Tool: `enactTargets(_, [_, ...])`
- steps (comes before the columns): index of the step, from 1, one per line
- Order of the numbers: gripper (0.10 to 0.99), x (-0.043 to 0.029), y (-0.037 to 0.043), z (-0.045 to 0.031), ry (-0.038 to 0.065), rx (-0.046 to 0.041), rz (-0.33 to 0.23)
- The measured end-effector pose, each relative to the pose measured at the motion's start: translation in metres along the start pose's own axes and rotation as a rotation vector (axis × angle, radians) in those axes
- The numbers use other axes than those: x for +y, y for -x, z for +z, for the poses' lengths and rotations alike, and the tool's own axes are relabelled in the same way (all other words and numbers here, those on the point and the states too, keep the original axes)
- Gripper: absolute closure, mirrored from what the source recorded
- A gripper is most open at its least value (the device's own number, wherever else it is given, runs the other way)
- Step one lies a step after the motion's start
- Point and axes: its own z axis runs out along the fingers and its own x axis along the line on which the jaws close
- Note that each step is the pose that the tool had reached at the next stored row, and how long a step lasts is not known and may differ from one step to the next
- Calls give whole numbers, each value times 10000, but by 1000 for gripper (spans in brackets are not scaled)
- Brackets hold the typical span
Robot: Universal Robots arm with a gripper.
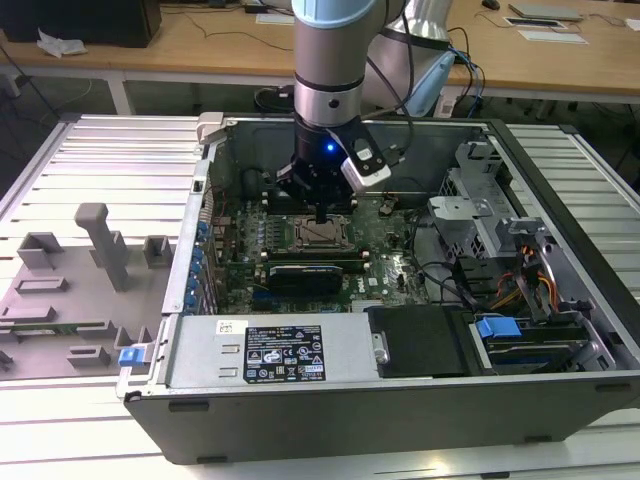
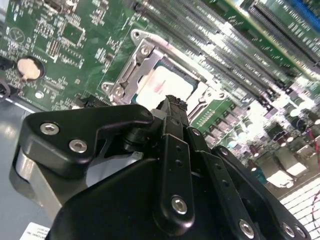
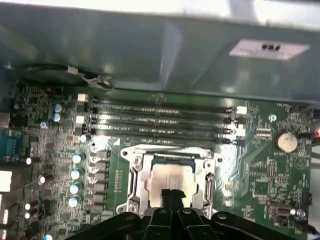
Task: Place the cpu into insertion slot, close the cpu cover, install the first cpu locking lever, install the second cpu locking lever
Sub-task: 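Install the first cpu locking lever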
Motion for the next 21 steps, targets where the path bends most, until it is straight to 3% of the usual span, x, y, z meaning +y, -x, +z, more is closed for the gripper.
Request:
enactTargets(5, [980, -60, 42, -1, 3, 31, 16])
enactTargets(21, [980, -60, 50, -17, 2, 33, 16])
